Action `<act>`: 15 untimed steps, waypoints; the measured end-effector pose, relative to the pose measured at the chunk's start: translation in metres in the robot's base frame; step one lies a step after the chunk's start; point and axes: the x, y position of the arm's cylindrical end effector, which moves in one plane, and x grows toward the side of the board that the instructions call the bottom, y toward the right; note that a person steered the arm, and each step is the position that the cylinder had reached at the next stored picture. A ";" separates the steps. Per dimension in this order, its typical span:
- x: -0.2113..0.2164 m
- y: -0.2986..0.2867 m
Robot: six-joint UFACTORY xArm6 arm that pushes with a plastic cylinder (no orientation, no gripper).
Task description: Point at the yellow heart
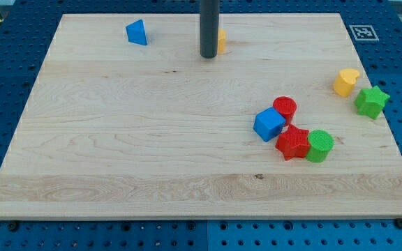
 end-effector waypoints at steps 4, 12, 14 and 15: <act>-0.048 0.020; 0.035 0.002; 0.070 0.028; 0.092 0.072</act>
